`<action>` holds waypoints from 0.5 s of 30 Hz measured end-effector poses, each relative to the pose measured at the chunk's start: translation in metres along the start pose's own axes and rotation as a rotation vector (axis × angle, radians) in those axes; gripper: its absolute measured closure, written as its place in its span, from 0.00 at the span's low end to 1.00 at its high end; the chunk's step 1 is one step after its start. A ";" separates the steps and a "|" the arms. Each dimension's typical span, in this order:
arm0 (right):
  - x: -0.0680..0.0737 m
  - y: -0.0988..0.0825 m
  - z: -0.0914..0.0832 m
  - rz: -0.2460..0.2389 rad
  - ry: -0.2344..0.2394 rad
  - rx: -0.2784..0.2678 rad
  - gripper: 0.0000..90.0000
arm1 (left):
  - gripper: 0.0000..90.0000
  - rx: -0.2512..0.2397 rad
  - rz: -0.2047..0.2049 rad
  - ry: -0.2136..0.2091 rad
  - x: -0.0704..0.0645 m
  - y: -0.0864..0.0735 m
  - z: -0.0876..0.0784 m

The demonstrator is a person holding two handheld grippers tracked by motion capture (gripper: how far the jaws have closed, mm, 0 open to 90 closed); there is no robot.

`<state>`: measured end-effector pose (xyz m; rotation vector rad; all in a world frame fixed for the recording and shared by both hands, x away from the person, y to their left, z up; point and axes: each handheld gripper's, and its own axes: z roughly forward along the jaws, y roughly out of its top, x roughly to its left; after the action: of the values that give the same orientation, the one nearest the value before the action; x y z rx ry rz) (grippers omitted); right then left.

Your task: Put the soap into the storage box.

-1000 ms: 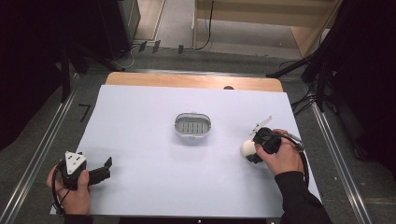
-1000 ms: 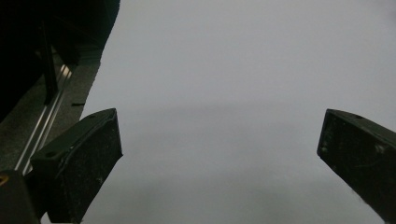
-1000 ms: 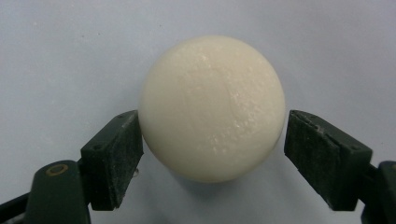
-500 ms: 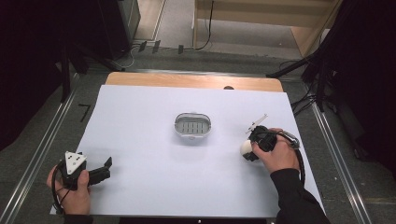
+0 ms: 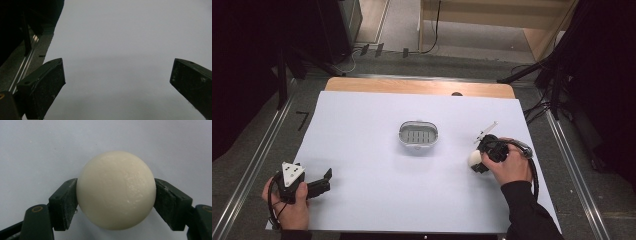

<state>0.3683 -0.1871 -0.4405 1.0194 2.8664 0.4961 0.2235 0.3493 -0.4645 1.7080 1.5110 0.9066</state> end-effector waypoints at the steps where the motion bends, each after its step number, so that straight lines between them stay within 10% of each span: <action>1: 0.000 0.000 0.000 0.000 0.000 0.000 0.28 | 0.00 0.000 0.000 0.000 0.000 0.000 0.000; 15: 0.003 0.008 -0.004 -0.017 0.003 -0.019 0.28 | 0.00 -0.001 0.002 0.000 0.000 0.000 0.000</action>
<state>0.3703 -0.1799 -0.4343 0.9919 2.8652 0.5227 0.2236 0.3493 -0.4645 1.7093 1.5091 0.9077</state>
